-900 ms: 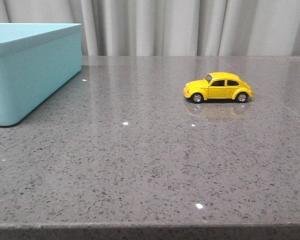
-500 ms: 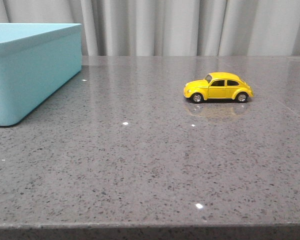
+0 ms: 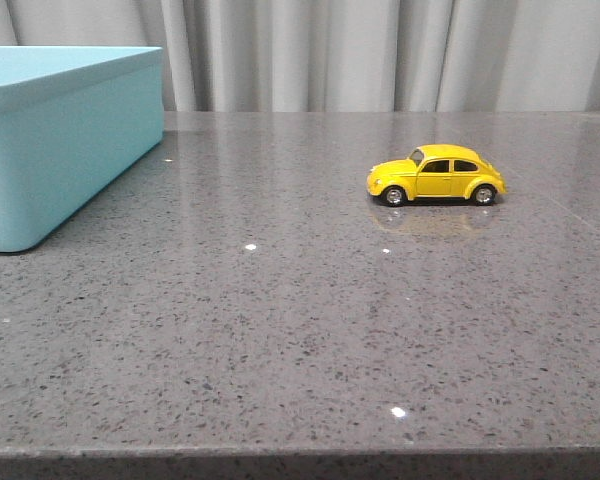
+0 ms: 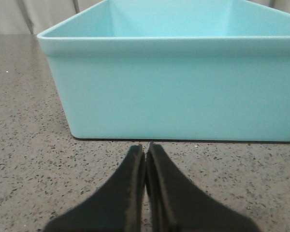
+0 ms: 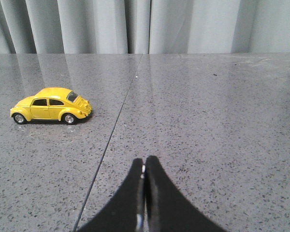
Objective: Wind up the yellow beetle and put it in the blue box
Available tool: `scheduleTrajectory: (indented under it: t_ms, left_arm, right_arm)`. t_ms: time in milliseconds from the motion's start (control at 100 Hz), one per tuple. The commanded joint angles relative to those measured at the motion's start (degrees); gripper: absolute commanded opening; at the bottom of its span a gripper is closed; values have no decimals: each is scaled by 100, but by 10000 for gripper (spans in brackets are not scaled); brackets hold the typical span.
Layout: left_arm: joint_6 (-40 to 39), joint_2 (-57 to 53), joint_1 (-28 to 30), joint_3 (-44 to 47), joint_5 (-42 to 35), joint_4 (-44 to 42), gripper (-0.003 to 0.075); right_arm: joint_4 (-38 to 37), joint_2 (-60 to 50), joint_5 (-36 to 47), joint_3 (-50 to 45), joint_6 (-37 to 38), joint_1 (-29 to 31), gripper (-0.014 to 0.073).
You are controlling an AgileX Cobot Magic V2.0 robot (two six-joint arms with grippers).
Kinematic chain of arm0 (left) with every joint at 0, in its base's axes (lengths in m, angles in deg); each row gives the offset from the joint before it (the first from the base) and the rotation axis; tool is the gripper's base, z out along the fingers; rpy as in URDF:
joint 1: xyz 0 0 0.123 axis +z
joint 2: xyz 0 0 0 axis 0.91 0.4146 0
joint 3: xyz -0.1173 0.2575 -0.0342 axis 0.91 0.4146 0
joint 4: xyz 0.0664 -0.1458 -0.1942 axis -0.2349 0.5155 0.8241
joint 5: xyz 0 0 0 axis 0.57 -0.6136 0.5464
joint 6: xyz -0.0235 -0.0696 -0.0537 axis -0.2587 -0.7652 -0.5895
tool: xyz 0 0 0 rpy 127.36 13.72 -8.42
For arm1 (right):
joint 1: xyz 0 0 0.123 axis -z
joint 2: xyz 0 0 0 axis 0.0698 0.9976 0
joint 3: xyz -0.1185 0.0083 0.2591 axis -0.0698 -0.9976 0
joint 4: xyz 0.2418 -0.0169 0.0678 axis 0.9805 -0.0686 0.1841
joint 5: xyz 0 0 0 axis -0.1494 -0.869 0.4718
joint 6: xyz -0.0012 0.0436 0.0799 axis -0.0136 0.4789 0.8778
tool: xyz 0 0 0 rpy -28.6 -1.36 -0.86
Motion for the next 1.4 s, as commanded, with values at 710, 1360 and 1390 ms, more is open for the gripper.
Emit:
scheduleTrajectory:
  t_ms: [710, 1360, 1390]
  left_arm:
    - [-65, -126, 6, -357, -2051, 21, -19]
    - [-65, 2219, 6, -2390, -1415, 365, -19]
    - [-65, 2303, 6, -2441, -1415, 365, -19]
  right_arm:
    - [-28, -79, 911, 579, -51, 40, -64]
    - [207, 2489, -1411, 2862, -51, 40, -56]
    - [207, 2624, -1539, 2982, -51, 40, -56]
